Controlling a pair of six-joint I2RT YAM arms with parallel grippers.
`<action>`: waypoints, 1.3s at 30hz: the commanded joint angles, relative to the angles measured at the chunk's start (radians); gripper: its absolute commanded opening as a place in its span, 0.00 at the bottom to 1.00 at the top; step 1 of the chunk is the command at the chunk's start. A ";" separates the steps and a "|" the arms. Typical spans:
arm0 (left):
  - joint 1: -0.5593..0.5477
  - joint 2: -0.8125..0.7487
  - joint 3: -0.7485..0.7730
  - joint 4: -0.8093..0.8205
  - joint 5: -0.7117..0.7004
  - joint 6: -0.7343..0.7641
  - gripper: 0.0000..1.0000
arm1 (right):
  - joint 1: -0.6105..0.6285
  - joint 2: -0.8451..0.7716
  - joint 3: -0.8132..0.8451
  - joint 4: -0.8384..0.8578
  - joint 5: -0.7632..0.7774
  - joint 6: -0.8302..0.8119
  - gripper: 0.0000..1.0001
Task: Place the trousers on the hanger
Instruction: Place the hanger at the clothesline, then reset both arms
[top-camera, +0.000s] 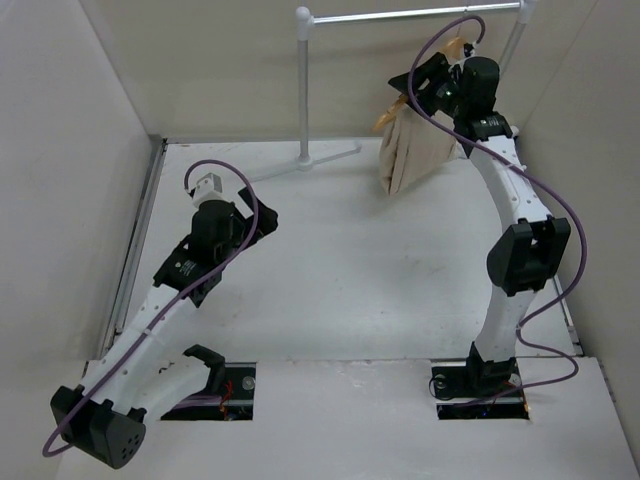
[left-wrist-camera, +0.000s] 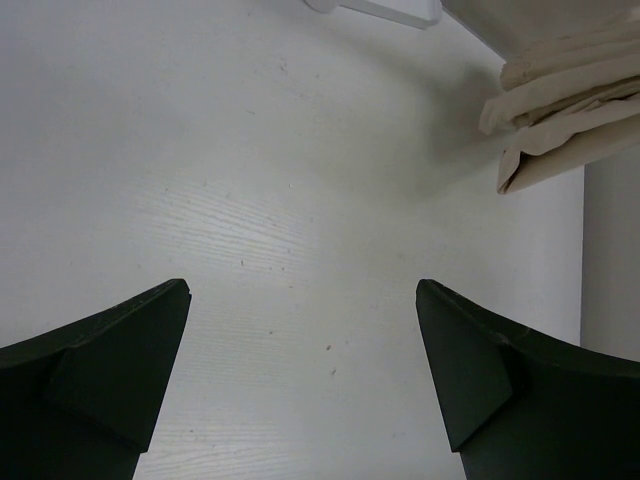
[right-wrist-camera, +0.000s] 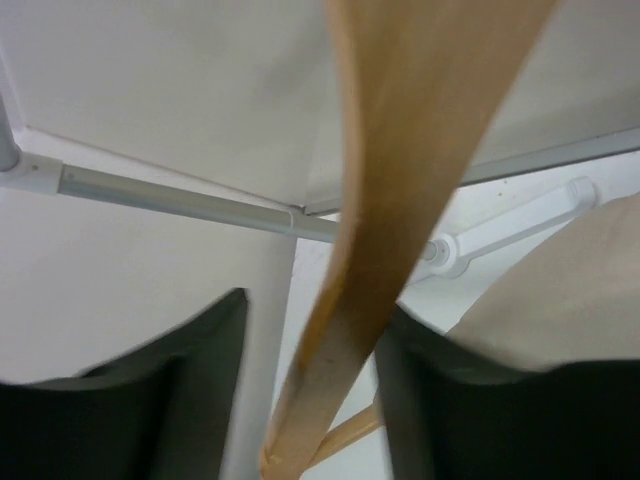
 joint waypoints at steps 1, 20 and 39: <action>0.013 -0.016 -0.006 0.034 0.007 -0.015 1.00 | -0.007 -0.034 -0.003 0.101 -0.013 -0.018 0.70; 0.102 0.031 0.074 0.022 -0.002 -0.019 1.00 | -0.062 -0.466 -0.437 0.067 0.111 -0.133 1.00; -0.087 0.367 0.144 -0.015 0.050 -0.012 1.00 | -0.041 -1.263 -1.434 -0.269 0.484 -0.049 1.00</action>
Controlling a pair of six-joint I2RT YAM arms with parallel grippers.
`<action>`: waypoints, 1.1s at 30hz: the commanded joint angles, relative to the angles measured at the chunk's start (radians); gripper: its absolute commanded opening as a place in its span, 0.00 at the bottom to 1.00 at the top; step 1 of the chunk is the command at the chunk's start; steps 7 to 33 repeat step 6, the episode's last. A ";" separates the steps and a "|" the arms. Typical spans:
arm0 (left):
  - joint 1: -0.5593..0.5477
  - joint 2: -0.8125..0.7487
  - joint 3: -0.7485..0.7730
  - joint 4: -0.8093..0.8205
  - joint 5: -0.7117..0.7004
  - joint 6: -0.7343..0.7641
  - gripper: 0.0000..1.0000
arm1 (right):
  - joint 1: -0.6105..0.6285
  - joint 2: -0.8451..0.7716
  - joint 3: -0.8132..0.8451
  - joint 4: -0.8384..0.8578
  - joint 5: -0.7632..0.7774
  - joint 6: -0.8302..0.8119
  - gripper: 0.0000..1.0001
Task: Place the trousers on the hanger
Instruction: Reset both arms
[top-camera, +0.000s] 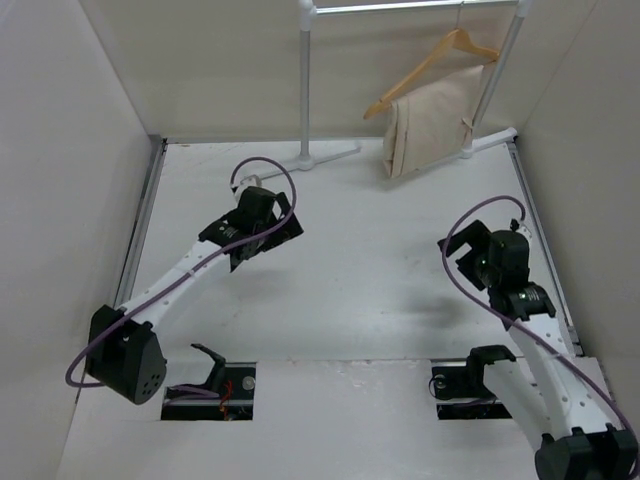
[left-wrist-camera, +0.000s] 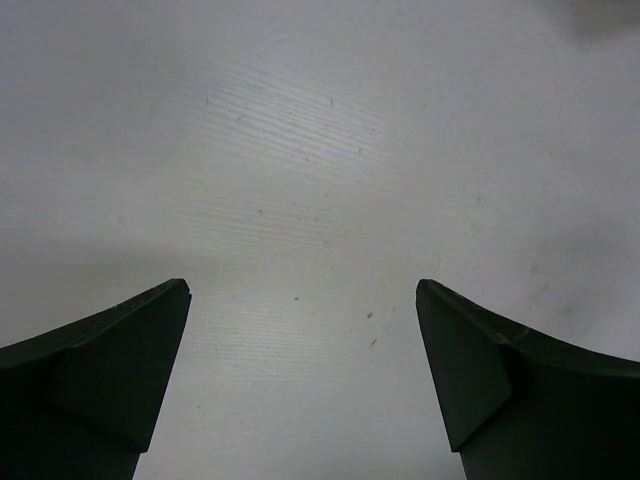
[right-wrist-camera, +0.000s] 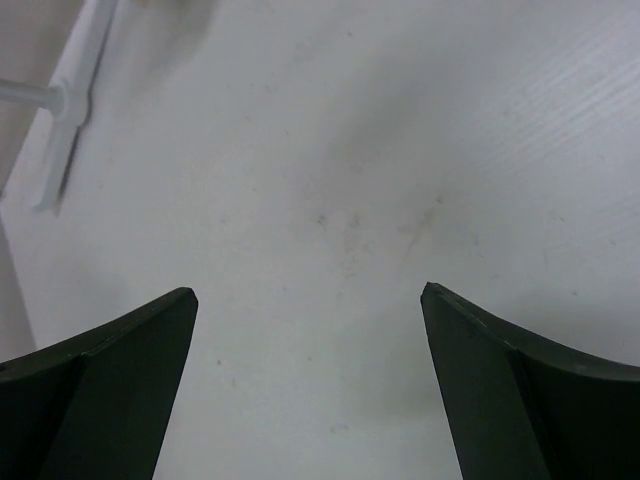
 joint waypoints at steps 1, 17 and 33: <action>-0.036 0.037 0.058 0.059 0.013 0.012 1.00 | 0.001 -0.024 -0.020 -0.020 0.046 0.006 1.00; -0.046 0.099 0.081 0.086 0.035 0.023 1.00 | 0.006 0.025 0.060 -0.019 0.045 -0.020 1.00; -0.046 0.099 0.081 0.086 0.035 0.023 1.00 | 0.006 0.025 0.060 -0.019 0.045 -0.020 1.00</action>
